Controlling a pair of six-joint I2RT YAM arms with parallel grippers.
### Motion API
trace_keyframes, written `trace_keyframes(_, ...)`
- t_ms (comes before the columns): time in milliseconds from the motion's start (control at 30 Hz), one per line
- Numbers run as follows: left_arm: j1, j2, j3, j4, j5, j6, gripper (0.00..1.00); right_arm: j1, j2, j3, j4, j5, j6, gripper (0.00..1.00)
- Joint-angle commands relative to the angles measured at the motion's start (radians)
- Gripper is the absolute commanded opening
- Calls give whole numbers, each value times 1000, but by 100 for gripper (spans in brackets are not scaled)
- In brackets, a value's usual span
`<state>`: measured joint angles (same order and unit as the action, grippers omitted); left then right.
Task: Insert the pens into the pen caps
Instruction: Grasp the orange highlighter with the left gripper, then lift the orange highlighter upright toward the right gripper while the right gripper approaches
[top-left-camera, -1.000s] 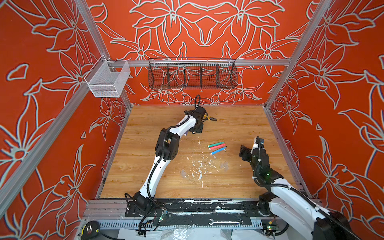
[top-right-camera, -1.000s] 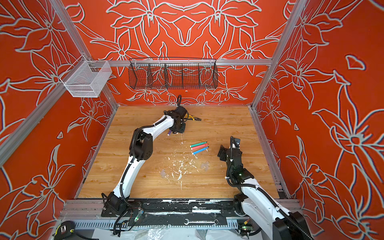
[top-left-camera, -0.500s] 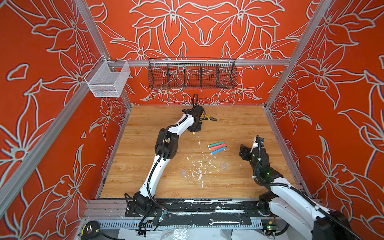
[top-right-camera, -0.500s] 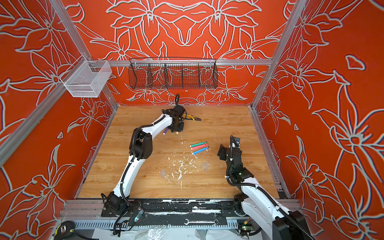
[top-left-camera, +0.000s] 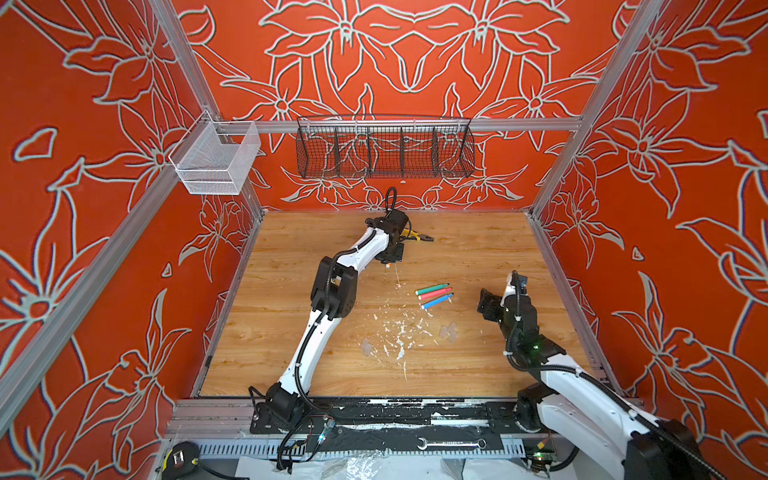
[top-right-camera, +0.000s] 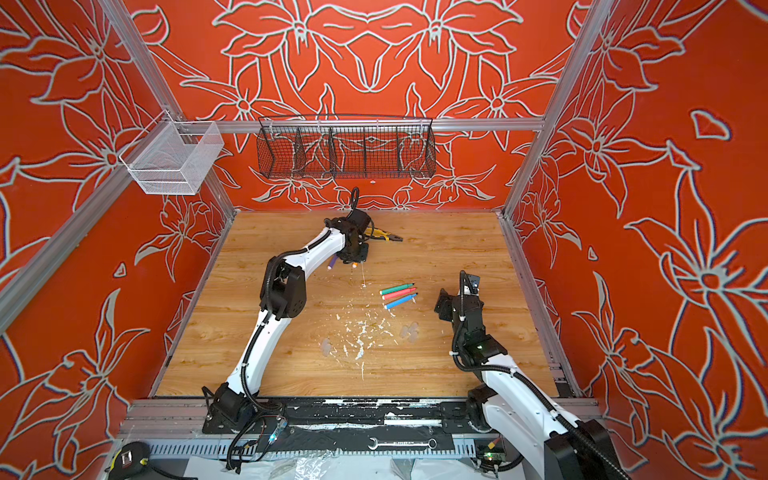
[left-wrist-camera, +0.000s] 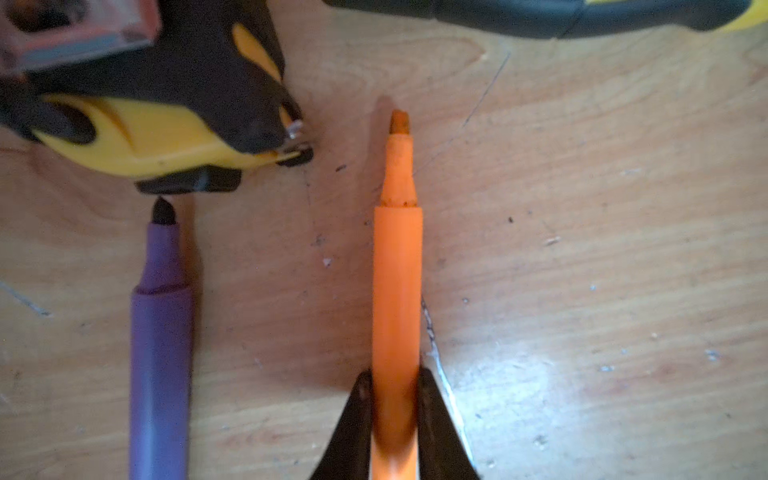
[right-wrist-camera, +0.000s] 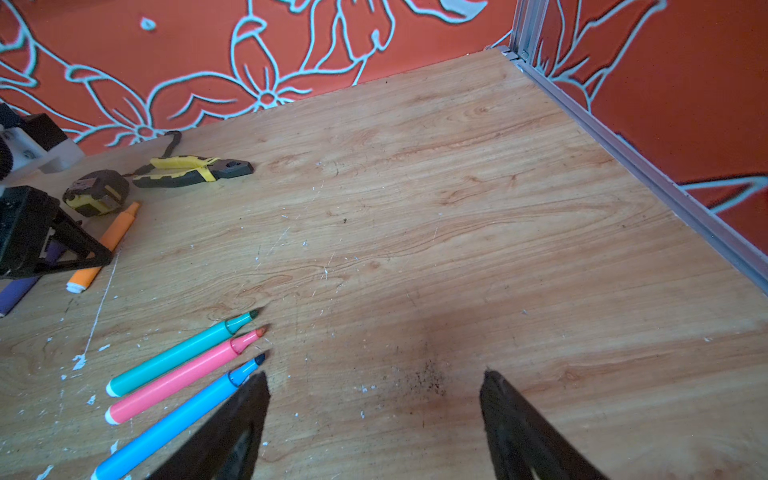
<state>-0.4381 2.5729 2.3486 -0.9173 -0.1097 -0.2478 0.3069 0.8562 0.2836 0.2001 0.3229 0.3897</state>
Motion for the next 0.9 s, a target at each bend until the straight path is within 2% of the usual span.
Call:
trace_keyframes(0, 6, 26, -2, -46, -3, 3, 12, -6, 4, 35, 10, -11, 0, 82)
trace_keyframes(133, 6, -54, -61, -43, -12, -25, 1, -6, 8, 37, 7, -13, 0, 81)
trace_keyframes(233, -3, -203, -203, 16, -21, -34, 0, -6, -3, 32, 5, -9, 2, 81)
trace_keyframes(333, -17, -439, -481, 238, -13, -24, 0, -6, -7, 28, 7, 1, 8, 82)
trace_keyframes(467, -39, -742, -861, 589, 66, 17, 0, -6, 16, 40, 8, -4, 5, 82)
trace_keyframes(567, -68, -911, -1044, 785, 117, 56, 0, -6, 35, 51, 3, -8, 2, 81)
trace_keyframes(667, -93, -1030, -1223, 980, 192, 103, 0, -7, 33, 52, -1, -5, 4, 81)
trace_keyframes(767, -97, -1111, -1367, 1168, 323, 152, 0, -6, 19, 43, 1, 1, 9, 81)
trace_keyframes(867, -101, -1161, -1465, 1302, 377, 179, 0, -6, 13, 39, 5, -6, 5, 81)
